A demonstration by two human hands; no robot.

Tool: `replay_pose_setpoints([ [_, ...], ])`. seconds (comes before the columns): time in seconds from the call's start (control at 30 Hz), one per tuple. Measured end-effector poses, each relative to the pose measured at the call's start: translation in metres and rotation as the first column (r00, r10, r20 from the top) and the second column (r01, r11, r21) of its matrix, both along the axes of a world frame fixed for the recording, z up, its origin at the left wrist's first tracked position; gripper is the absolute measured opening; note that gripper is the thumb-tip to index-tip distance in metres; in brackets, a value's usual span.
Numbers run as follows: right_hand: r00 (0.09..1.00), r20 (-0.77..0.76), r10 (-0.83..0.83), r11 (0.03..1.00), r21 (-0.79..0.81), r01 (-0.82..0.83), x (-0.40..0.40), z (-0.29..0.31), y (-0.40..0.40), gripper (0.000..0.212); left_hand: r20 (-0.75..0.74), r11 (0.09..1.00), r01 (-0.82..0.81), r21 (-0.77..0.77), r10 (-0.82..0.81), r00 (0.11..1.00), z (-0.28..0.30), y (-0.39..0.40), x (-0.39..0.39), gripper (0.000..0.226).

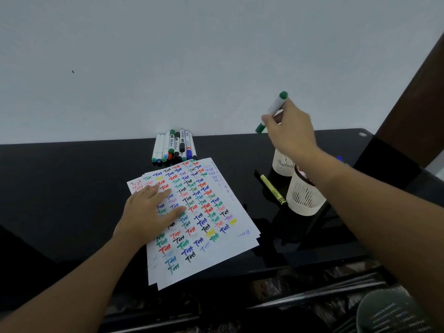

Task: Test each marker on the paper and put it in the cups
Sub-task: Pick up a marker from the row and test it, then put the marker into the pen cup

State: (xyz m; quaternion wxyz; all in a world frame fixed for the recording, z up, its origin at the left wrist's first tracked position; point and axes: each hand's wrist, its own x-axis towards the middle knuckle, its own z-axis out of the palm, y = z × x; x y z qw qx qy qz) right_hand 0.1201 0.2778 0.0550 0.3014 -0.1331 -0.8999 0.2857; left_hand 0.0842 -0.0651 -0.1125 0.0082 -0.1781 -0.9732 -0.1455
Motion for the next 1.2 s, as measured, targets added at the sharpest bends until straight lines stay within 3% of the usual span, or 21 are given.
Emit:
replay_pose_setpoints([
  [0.23,0.98,0.108,-0.166,0.985,-0.026,0.17,0.006,0.006,0.059,0.021,0.006,1.0,-0.006,0.003,0.006,1.0,0.0,0.0,-0.001,0.098],
  [0.43,0.975,0.12,-0.185,0.976,-0.094,0.196,0.009,0.005,0.069,0.025,0.001,1.0,-0.012,0.006,0.012,1.0,0.0,0.001,0.0,0.094],
  [0.73,0.964,0.219,-0.153,0.988,0.025,0.151,0.012,-0.007,0.073,0.029,0.007,1.0,-0.017,0.009,0.017,1.0,0.003,0.002,0.002,0.094],
  [0.87,0.962,0.243,-0.125,0.989,-0.047,0.14,0.014,-0.01,0.07,0.044,0.008,1.0,-0.017,0.015,0.017,1.0,0.003,0.002,0.003,0.094],
  [1.2,0.992,0.123,-0.003,1.0,-0.019,0.005,0.008,0.0,0.03,0.019,0.005,1.0,-0.003,0.021,0.003,1.0,0.002,0.0,0.0,0.099],
])
